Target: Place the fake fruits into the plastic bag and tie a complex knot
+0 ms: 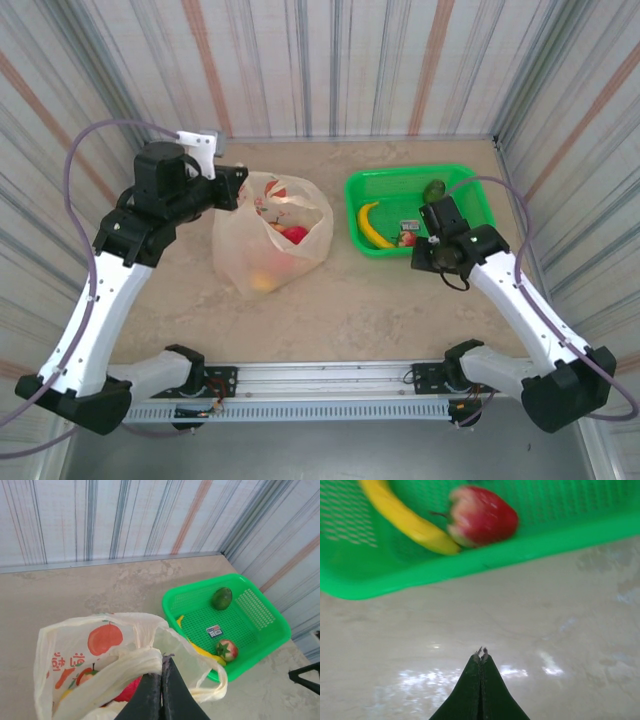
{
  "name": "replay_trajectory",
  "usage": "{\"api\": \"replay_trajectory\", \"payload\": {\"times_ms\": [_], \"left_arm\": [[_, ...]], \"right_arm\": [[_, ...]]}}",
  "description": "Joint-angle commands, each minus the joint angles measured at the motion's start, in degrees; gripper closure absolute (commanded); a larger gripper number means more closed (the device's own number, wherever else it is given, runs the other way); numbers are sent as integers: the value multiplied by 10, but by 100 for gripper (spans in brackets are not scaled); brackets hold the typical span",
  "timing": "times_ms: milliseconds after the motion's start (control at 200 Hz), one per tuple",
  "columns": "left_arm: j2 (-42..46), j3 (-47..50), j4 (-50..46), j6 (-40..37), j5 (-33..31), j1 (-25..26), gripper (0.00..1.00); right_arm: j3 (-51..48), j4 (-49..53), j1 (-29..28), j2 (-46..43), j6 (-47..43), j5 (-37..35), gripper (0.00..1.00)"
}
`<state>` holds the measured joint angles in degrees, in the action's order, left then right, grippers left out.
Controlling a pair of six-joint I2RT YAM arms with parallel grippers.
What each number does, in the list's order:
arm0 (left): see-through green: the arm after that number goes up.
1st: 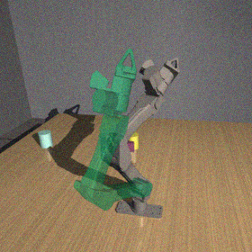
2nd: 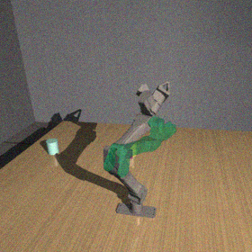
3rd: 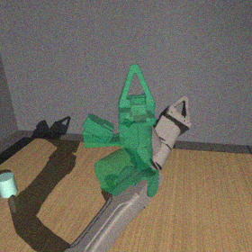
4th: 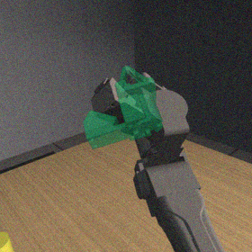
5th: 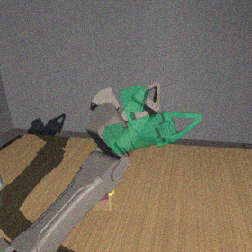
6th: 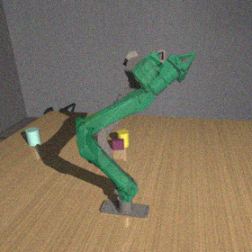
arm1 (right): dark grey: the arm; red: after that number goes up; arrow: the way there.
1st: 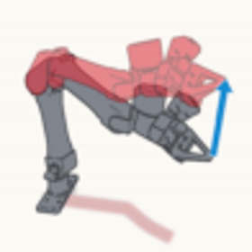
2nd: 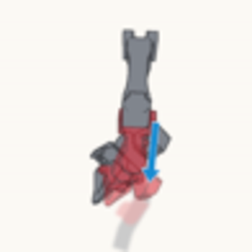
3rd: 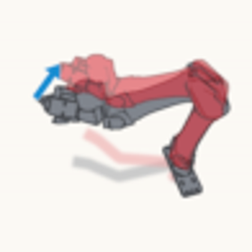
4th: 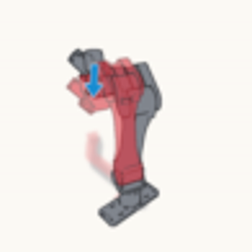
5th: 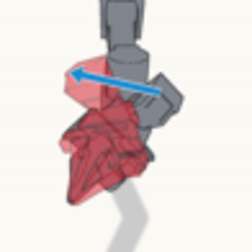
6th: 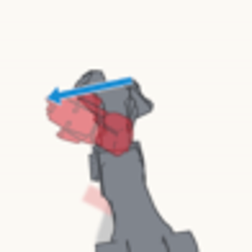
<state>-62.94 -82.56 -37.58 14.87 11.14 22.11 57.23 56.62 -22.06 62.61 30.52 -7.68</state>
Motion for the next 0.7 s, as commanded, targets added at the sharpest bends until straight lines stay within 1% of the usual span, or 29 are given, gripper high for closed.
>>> {"api": "replay_trajectory", "payload": {"times_ms": [0, 45, 65, 95, 100, 105, 110, 140, 150, 155, 160, 190, 276, 286, 306, 321, 341, 366, 436, 601, 691], "left_arm": [[31, 33, 25, 4, 19, -3, 97], [39, 46, 33, 4, 23, -3, 97], [42, 51, 37, 4, 24, -3, 97], [47, 57, 39, 4, 25, -2, 96], [48, 57, 40, 4, 25, -2, 96], [49, 58, 41, 4, 25, -2, 96], [49, 59, 41, 4, 25, -1, 96], [53, 61, 41, 1, 23, 2, 96], [53, 62, 40, -1, 22, 3, 96], [53, 62, 41, -2, 21, 5, 96], [54, 62, 40, -2, 19, 6, 96], [54, 62, 39, -8, 13, 12, 96], [55, 56, 32, -24, -5, 31, 96], [55, 55, 31, -25, -7, 33, 96], [56, 54, 30, -28, -11, 37, 96], [56, 53, 30, -29, -13, 40, 96], [56, 52, 29, -31, -14, 43, 96], [56, 51, 28, -33, -17, 45, 96], [57, 48, 25, -37, -22, 52, 96], [57, 42, 16, -42, -27, 61, 96], [56, 41, 15, -44, -28, 63, 96]], "right_arm": [[-23, -12, 39, 25, -13, -8, 100], [-35, -30, 55, 43, -7, 3, 100], [-40, -40, 61, 50, -6, 11, 96], [-46, -56, 70, 62, -5, 24, 86], [-47, -58, 71, 64, -5, 27, 84], [-49, -64, 73, 69, -6, 30, 79], [-49, -64, 73, 69, -6, 30, 79], [-49, -76, 78, 86, -6, 35, 68], [-48, -80, 79, 91, -7, 34, 64], [-47, -83, 80, 97, -7, 33, 59], [-47, -83, 80, 97, -7, 33, 59], [-42, -94, 81, 116, -8, 25, 50], [-14, -125, 86, 172, -11, 25, 28], [-9, -129, 86, 180, -10, 24, 22], [0, -136, 87, 193, -10, 23, 15], [6, -144, 87, 202, -11, 21, 7], [15, -157, 88, 218, -12, 16, 2], [24, -165, 91, 231, -13, 16, 0], [67, -181, 99, 282, -20, 6, 1], [217, -183, 117, 423, -46, -6, 0], [294, -182, 129, 477, -62, -10, 1]]}}
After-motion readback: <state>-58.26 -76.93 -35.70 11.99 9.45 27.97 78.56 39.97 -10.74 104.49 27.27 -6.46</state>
